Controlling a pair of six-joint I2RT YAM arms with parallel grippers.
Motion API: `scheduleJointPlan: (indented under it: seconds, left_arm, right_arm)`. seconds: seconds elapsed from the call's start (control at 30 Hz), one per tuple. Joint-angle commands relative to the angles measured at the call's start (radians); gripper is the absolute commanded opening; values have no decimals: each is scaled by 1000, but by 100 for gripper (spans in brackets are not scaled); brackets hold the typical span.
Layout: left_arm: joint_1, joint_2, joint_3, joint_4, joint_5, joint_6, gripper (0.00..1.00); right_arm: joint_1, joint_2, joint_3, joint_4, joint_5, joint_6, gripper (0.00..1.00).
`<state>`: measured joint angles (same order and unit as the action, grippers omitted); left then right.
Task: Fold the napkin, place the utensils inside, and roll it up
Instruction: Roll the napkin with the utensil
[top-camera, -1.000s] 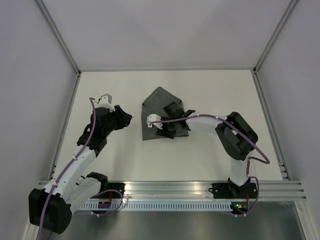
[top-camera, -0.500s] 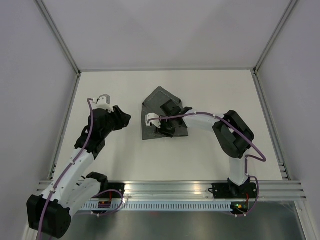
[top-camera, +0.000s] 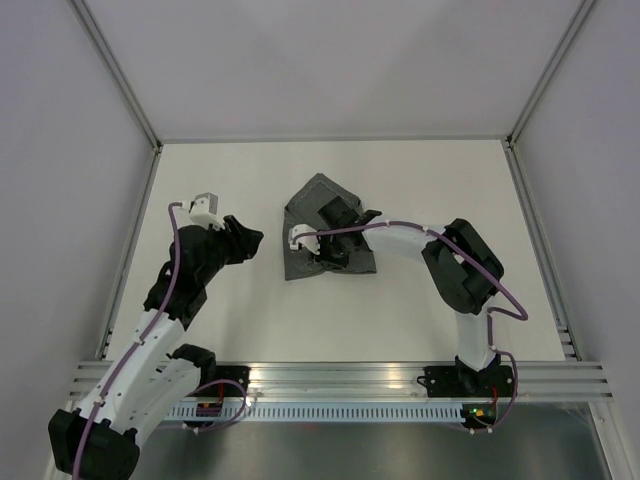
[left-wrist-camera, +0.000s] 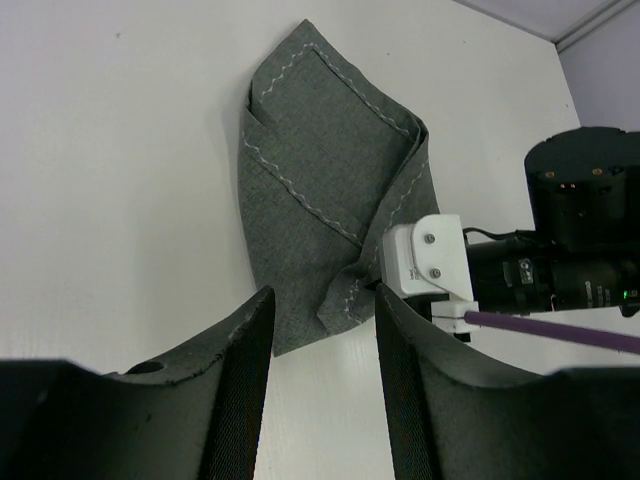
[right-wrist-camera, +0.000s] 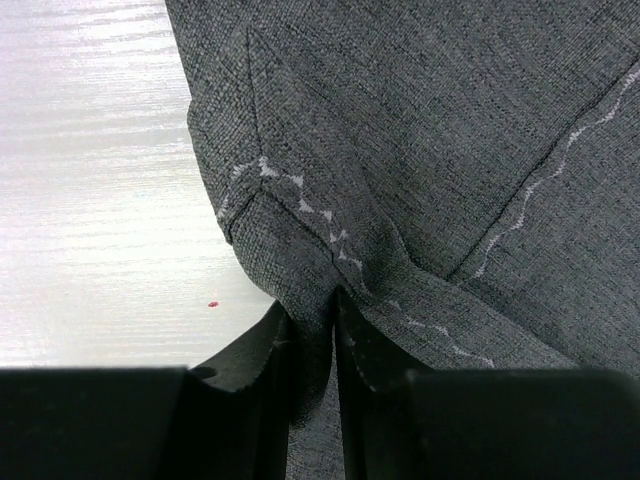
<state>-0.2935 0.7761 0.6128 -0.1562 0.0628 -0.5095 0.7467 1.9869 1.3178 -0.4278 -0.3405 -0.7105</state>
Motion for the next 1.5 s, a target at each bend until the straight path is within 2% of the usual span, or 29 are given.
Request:
scheduleJointPlan:
  seconds: [0.0, 0.47, 0.67, 0.73, 0.93, 1.03, 1.2, 1.33, 1.47]
  left_arm:
    - [-24, -44, -27, 47, 22, 26, 50]
    - [-231, -133, -199, 303, 5, 138, 49]
    - [-341, -115, -240, 349, -26, 226, 49]
    - [-399, -77, -232, 357, -47, 261, 49]
    - [-574, 100, -186, 371, -260, 357, 50]
    - [-613, 172, -163, 380, -319, 397, 53]
    - [-644, 271, -92, 388, -351, 505, 65]
    - [-661, 339, -65, 438, -337, 630, 66]
    - [-665, 353, -113, 559, -278, 730, 68]
  right_arm:
    - [-6, 72, -2, -149, -26, 28, 23]
    - [-78, 158, 84, -322, -180, 13, 17]
    - [-102, 191, 118, -388, -204, -1, 16]
    - [-104, 207, 132, -400, -204, -7, 16]
    - [-116, 268, 213, -500, -222, -38, 15]
    - [-124, 291, 239, -543, -232, -52, 14]
    - [-135, 305, 265, -608, -244, -81, 13]
    - [-147, 316, 287, -649, -250, -92, 13]
    - [-155, 336, 311, -687, -258, -104, 12]
